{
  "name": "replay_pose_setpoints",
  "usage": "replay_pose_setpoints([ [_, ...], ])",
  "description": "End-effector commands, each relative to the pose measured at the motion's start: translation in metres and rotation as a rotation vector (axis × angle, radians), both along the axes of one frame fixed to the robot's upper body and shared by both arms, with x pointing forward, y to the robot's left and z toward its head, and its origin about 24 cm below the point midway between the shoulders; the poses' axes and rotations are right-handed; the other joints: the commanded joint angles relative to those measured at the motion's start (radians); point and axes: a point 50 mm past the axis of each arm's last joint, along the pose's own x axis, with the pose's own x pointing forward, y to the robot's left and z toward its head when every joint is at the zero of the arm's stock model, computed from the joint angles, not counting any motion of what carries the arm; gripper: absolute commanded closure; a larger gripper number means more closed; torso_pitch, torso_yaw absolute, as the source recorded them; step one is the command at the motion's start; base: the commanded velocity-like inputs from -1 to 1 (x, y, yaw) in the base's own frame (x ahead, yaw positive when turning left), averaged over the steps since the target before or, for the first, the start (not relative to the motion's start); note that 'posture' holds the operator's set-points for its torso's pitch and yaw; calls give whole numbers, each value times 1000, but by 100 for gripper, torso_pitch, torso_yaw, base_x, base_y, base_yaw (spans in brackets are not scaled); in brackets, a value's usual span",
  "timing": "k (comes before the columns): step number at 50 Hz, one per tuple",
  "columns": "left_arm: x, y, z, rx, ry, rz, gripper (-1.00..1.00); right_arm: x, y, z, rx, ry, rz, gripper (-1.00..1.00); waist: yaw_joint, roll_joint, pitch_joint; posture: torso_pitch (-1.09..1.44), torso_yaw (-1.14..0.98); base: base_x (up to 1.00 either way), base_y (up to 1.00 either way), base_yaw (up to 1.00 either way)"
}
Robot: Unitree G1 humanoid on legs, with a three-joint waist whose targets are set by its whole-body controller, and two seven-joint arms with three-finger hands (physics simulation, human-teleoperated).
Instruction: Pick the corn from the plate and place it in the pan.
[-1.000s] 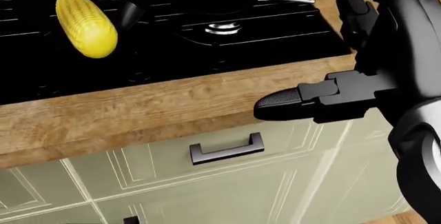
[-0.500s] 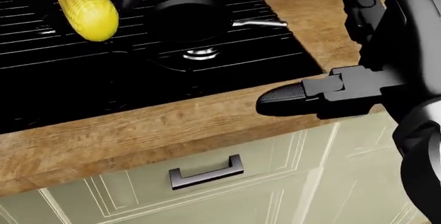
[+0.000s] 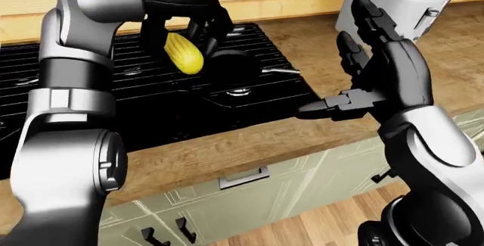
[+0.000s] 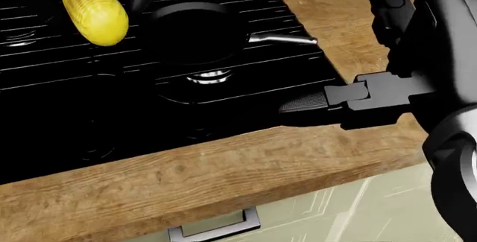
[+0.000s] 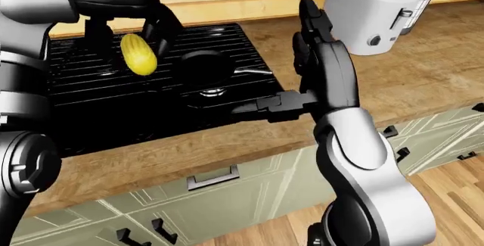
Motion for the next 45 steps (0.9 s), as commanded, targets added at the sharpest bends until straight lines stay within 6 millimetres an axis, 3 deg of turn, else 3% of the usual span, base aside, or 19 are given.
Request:
replay_pose_setpoints([
  [1,-7,-2,16,-35,-61,-23,94,-2,-1,6,1,-41,-12,-100,-1,-13,-22,0,0,2,0,0],
  [2,-7,-2,16,-37,-61,-23,94,-1,-1,7,9,-42,-13,-100,-2,-46,-32,0,0,0,0,0],
  [3,-7,-1,16,-36,-62,-22,94,-1,-1,6,3,-40,-14,-100,3,-8,-29,0,0,0,0,0],
  [7,-6,-1,15,-37,-59,-22,95,-1,-1,6,7,-38,-12,-100,-3,-20,-41,0,0,0,0,0],
  [10,-7,-1,16,-36,-61,-22,95,-1,-1,6,11,-40,-9,-100,-8,-4,-51,0,0,0,0,0],
  [18,-8,-3,29,-44,-90,-20,94,-3,-2,10,18,-68,-11,-100,0,-6,-45,0,0,0,0,0],
  [19,-8,-3,27,-44,-89,-20,94,-4,-2,10,19,-71,-10,-100,-1,7,-59,0,0,6,-1,0],
  [21,-8,-3,27,-44,-88,-20,94,-4,-3,10,18,-72,-13,-100,-8,26,-36,0,0,22,-15,0],
  [22,-8,-3,27,-43,-88,-20,95,-4,-3,10,18,-71,-15,-100,-14,47,-15,0,0,29,-20,0],
  [24,-8,-4,28,-44,-90,-22,94,-4,-3,10,19,-72,-15,-100,-16,60,-27,0,0,29,-20,0],
  [30,-7,-4,26,-46,-87,-22,94,-4,-3,10,18,-71,-16,-100,-11,19,-27,0,0,29,-22,0],
  [32,-8,-4,26,-47,-86,-22,94,-3,-3,10,17,-70,-15,-100,-7,-14,-39,0,0,29,-22,0],
  [33,-8,-3,26,-46,-86,-21,95,-3,-2,9,17,-70,-15,-100,-3,-45,-50,0,0,29,-22,0],
  [34,-8,-3,26,-47,-87,-21,95,-3,-3,9,17,-69,-16,-100,-3,-32,-51,0,0,28,-21,0],
  [36,-8,-3,25,-46,-85,-22,94,-4,-2,10,17,-71,-16,-100,2,-56,-20,0,0,30,-11,0],
  [38,-8,-3,26,-46,-86,-21,94,-4,-3,10,17,-70,-18,-100,-5,-49,-26,0,0,23,-4,0],
  [39,-8,-3,26,-46,-86,-21,95,-3,-3,10,17,-69,-20,-100,-1,-55,-12,0,0,2,0,0],
  [45,-8,-3,27,-48,-86,-21,94,-2,-2,10,17,-66,-25,-100,-6,-44,-35,0,0,0,0,0],
])
